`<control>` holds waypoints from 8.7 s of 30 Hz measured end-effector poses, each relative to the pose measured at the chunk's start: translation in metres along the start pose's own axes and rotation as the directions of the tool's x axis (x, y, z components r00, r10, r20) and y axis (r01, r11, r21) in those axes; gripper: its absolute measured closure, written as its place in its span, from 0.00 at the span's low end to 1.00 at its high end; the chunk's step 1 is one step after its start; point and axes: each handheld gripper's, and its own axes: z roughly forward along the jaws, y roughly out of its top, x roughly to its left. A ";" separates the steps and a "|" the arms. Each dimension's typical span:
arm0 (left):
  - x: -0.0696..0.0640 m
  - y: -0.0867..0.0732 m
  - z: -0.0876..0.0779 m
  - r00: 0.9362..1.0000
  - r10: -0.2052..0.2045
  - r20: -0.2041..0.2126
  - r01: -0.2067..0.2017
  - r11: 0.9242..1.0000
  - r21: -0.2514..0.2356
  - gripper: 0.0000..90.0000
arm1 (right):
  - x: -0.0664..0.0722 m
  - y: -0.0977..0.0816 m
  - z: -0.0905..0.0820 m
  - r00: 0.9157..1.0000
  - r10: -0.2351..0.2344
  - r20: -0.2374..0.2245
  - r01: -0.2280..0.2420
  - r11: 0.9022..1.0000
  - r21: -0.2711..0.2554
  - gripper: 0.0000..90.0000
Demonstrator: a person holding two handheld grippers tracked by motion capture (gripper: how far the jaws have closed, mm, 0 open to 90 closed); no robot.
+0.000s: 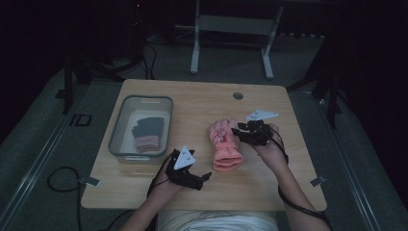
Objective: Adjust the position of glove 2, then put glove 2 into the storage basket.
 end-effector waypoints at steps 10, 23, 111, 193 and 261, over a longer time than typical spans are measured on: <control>0.020 0.055 0.026 0.997 -0.021 -0.074 0.024 0.999 0.049 0.15 | 0.003 -0.007 0.005 1.000 -0.015 0.007 0.015 1.000 0.001 0.68; 0.048 0.061 0.098 0.974 -0.206 -0.099 0.225 0.939 0.260 0.29 | -0.009 -0.033 0.022 0.995 0.087 -0.047 -0.084 0.994 0.073 0.56; 0.136 0.130 -0.081 0.955 -0.275 -0.109 0.293 0.934 0.206 0.82 | 0.081 0.127 0.052 0.944 0.150 -0.295 -0.170 0.985 -0.042 0.79; 0.196 0.026 -0.115 0.927 -0.291 -0.236 0.307 0.951 0.036 0.01 | 0.117 0.107 0.138 0.904 0.087 -0.418 -0.132 0.988 -0.081 0.19; 0.000 0.015 0.011 0.963 0.179 0.202 -0.198 0.977 0.077 0.01 | 0.040 -0.033 0.050 0.956 -0.086 -0.282 0.067 0.995 -0.076 0.16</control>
